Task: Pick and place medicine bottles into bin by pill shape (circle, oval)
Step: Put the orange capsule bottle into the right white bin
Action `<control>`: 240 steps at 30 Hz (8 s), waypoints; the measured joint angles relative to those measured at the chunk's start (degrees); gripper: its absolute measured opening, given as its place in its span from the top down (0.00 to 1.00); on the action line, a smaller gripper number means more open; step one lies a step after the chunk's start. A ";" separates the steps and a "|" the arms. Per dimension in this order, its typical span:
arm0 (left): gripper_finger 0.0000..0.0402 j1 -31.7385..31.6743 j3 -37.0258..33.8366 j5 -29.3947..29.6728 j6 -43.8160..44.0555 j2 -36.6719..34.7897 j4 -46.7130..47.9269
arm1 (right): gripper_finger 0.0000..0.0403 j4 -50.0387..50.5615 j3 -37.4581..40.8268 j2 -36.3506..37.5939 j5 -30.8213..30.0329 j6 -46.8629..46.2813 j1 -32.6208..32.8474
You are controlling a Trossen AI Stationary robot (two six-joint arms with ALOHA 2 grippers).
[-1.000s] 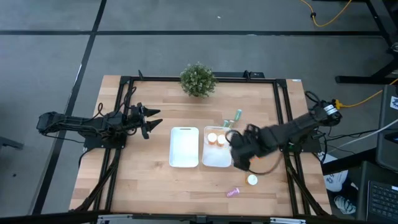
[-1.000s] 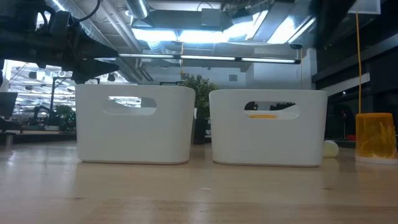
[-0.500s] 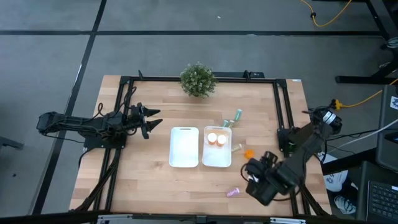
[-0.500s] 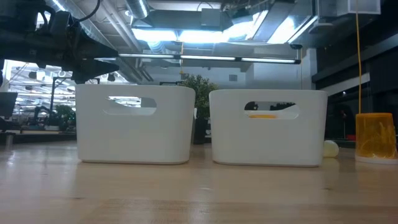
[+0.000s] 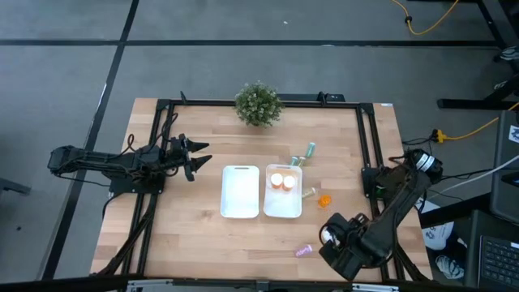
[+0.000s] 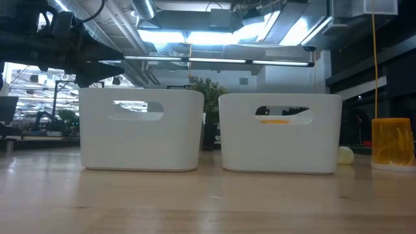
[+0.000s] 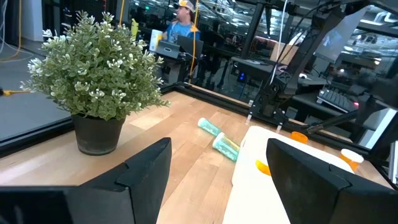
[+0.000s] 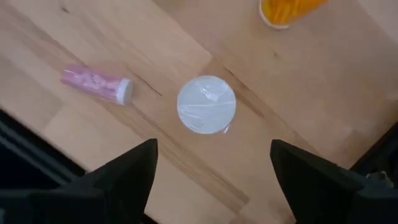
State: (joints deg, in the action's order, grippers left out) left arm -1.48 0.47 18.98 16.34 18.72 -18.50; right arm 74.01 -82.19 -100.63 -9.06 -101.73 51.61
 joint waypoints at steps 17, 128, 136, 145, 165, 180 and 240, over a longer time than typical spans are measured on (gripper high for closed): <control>0.36 0.00 0.00 0.00 0.00 0.02 0.00 | 0.23 -1.24 0.07 -5.50 4.27 -2.82 -2.24; 0.36 0.00 -0.02 0.02 0.00 0.02 0.00 | 0.42 -29.85 8.52 -3.18 -1.70 66.24 -35.64; 0.36 0.00 0.00 0.02 0.00 0.01 0.00 | 0.39 -30.07 8.52 -3.18 -1.82 66.22 -35.64; 0.36 0.00 -0.02 0.02 0.00 0.01 0.00 | 0.39 -25.37 4.97 -3.18 -8.84 65.81 -34.36; 0.36 0.00 0.00 0.00 0.00 0.02 0.02 | 0.39 5.49 0.81 3.03 -22.76 27.70 -9.86; 0.36 0.00 0.00 0.01 0.00 0.02 0.00 | 0.39 -11.92 28.83 9.83 -28.25 -3.89 5.92; 0.36 0.00 -0.01 0.01 0.01 0.01 0.00 | 0.35 -36.19 46.97 4.95 -40.39 -4.45 6.52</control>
State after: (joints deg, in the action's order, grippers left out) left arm -1.48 0.46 18.99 16.34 18.73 -18.50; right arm 37.82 -35.22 -95.68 -49.46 -106.18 58.13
